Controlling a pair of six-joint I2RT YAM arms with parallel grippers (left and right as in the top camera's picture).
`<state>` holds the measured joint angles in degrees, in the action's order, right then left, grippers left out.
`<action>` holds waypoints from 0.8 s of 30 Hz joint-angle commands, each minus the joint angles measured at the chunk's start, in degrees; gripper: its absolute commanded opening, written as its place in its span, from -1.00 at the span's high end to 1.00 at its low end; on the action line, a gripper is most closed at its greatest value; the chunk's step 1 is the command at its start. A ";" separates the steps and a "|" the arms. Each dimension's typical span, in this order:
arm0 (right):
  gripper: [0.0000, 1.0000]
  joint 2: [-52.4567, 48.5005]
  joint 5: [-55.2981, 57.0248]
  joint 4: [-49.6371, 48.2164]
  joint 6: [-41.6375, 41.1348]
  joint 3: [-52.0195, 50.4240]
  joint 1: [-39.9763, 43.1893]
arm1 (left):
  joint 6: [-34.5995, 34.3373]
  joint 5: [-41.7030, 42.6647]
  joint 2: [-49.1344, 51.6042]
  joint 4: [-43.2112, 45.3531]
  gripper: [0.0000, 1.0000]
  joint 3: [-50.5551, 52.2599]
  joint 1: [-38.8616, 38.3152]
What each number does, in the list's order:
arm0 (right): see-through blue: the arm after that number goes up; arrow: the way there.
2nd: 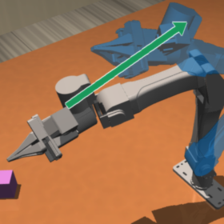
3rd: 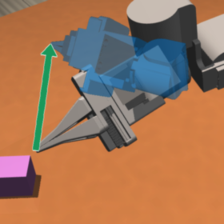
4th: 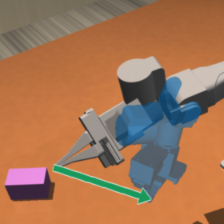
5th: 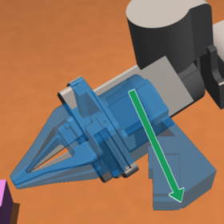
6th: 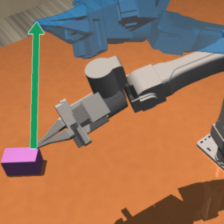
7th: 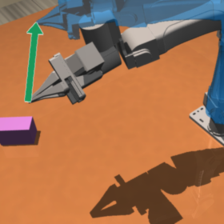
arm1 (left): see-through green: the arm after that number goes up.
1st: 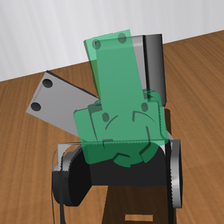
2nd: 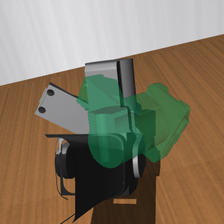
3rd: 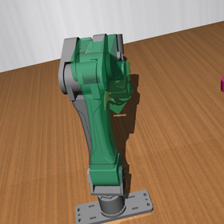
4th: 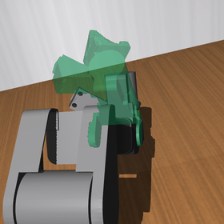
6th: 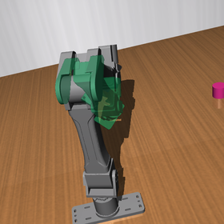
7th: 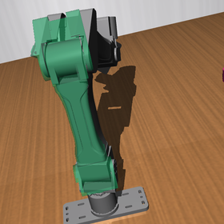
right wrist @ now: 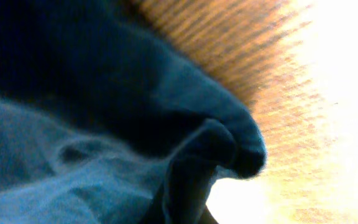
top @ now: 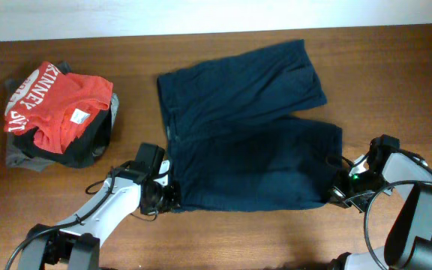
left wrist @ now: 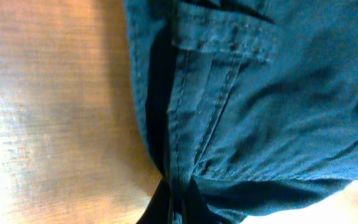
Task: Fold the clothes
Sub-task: 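Lift the bottom edge with both grippers and fold it up over the top half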
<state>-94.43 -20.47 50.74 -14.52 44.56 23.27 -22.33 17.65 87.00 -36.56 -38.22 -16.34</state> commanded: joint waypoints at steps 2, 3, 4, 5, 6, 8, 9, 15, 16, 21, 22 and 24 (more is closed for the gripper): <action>0.92 6.88 0.92 4.04 0.50 2.58 0.02 | 0.13 0.57 -1.14 -8.48 0.99 0.24 -0.11; 0.92 8.74 0.94 5.66 0.50 4.15 0.02 | 0.90 0.52 -2.34 -9.70 0.99 0.17 -0.11; 0.92 11.69 0.96 8.15 0.50 6.93 0.02 | 1.16 0.35 -4.48 -11.17 0.99 0.17 0.02; 0.92 13.77 0.98 9.97 0.48 9.05 0.02 | 1.16 0.37 -5.86 -11.78 0.99 0.17 0.26; 0.92 15.43 1.09 11.34 0.24 10.86 0.02 | 1.14 0.44 -7.54 -12.39 0.99 0.17 0.57; 0.92 18.71 2.34 14.12 -1.01 14.53 0.02 | 1.09 0.96 -11.32 -13.86 0.99 0.17 1.16; 0.92 20.24 2.93 15.41 -0.98 16.37 0.02 | 1.11 1.46 -13.51 -14.97 0.99 0.11 1.36; 0.92 25.46 3.08 22.71 -1.01 24.22 0.02 | 1.11 3.43 -29.22 -27.04 0.99 -2.97 1.51; 0.92 25.75 3.08 23.04 -1.01 24.90 0.00 | 1.03 2.14 -31.34 -28.68 0.99 -3.72 1.51; 0.92 25.66 1.22 18.38 -4.42 25.86 0.00 | -2.56 -6.03 -37.70 -31.10 0.99 -6.49 1.51; 0.93 25.38 -0.37 16.20 -4.70 25.86 -0.04 | -2.54 -6.95 -38.12 -30.14 0.99 -6.82 1.51; 0.92 24.11 -5.03 10.34 -5.97 25.86 -0.07 | -2.54 -7.48 -37.62 -26.73 0.99 -6.95 1.51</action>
<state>-69.17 -25.82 68.36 -17.85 67.99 22.20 -23.86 21.39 49.10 -64.62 -44.91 -15.68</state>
